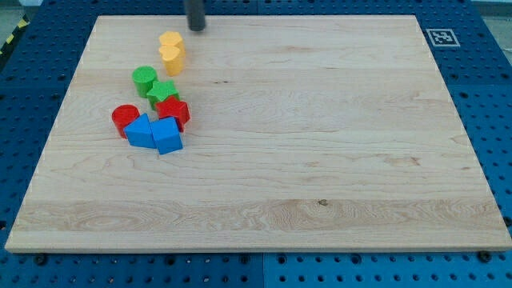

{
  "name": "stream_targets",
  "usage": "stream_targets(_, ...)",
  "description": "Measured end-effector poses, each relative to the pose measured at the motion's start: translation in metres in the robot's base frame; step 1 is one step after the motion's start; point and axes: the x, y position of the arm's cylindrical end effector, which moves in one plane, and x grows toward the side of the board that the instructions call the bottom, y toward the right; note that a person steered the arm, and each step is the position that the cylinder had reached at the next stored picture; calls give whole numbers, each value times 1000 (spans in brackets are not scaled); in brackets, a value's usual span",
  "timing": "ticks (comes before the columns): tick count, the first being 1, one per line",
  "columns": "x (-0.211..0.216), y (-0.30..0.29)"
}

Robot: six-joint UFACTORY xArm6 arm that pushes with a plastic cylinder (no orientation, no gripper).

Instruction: Push the yellow blocks into the green blocks

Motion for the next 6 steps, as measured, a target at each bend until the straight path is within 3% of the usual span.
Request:
stream_targets(1,24,-25)
stream_targets(3,28,14)
stream_targets(5,43,-11)
stream_targets(6,73,-24)
